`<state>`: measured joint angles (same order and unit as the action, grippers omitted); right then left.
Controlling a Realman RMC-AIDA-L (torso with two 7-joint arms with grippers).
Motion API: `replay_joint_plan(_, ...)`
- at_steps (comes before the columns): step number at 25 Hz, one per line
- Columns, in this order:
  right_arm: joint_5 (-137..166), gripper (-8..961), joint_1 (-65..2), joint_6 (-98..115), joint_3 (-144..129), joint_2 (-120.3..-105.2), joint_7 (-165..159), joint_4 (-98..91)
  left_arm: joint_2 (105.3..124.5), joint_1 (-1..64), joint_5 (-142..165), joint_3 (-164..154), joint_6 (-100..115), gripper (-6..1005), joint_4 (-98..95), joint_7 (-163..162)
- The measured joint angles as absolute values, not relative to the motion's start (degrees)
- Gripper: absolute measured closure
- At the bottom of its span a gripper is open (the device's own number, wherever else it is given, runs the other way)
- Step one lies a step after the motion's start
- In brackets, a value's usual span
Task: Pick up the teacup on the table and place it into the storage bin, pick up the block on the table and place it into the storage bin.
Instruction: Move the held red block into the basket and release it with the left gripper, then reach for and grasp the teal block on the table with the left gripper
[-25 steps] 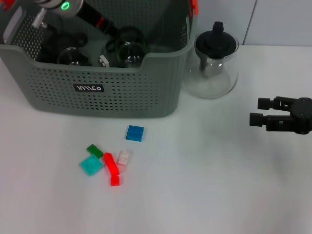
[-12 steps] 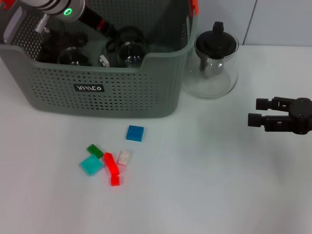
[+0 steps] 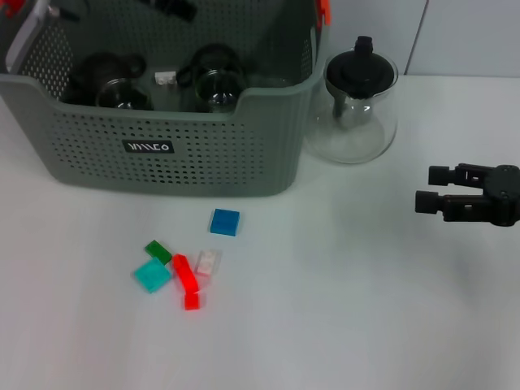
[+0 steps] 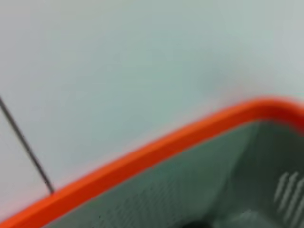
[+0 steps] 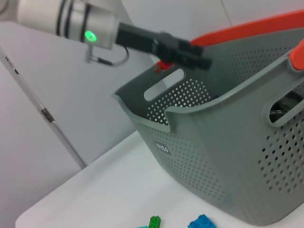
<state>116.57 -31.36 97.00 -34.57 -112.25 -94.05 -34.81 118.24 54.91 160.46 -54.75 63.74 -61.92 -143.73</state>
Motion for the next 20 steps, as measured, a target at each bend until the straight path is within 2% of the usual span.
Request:
replay_joint_plan(2, 116.6, 9, -31.3, 97.0, -34.6, -112.24, -93.9, -34.8, 118.34, 53.7, 156.8, -53.2, 68.0, 165, -67.3, -143.2)
replay_joint_plan(13, 116.6, 11, -31.0, 97.1, -34.6, -112.16, -93.8, -34.8, 117.58, 42.2, 115.1, -43.9, 107.5, 175, -91.7, -126.5)
replay_joint_plan(17, 116.6, 11, -31.0, 97.1, -34.6, -112.10, -93.8, -34.8, 119.05, 36.1, 114.5, -48.5, 111.5, 176, -97.2, -125.0)
replay_joint_plan(20, 116.6, 11, -31.0, 97.1, -34.6, -112.07, -94.0, -34.8, 121.47, 31.2, 123.6, -54.4, 111.3, 177, -99.7, -124.9)
